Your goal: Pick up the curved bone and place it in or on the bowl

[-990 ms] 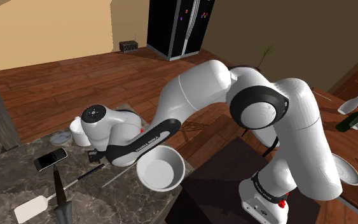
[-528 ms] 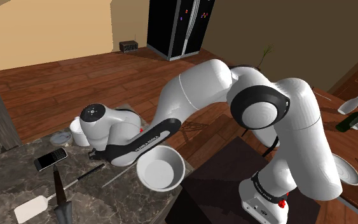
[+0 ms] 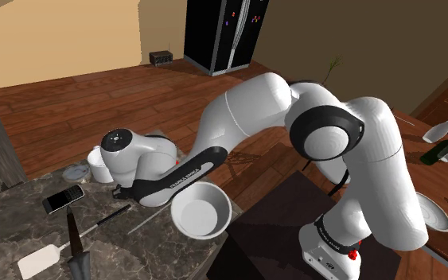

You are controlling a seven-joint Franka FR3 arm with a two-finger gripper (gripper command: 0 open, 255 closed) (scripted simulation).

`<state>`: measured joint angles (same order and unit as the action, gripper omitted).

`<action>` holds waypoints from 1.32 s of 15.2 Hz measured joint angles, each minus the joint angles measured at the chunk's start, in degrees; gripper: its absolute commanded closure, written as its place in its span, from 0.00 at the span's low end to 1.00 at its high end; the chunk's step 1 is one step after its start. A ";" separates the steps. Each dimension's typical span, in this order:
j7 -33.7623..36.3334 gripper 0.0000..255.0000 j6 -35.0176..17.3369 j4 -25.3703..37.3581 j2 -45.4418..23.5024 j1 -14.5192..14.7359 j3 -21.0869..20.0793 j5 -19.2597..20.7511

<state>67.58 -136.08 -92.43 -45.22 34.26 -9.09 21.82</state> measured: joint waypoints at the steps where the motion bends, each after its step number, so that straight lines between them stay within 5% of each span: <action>1: -0.07 1.00 0.37 -0.21 0.47 -0.05 -0.09 -0.11; 20: -2.86 1.00 9.15 -0.97 10.12 -1.37 -2.20 -2.91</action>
<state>64.72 -126.93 -93.40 -35.10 32.88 -11.29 18.92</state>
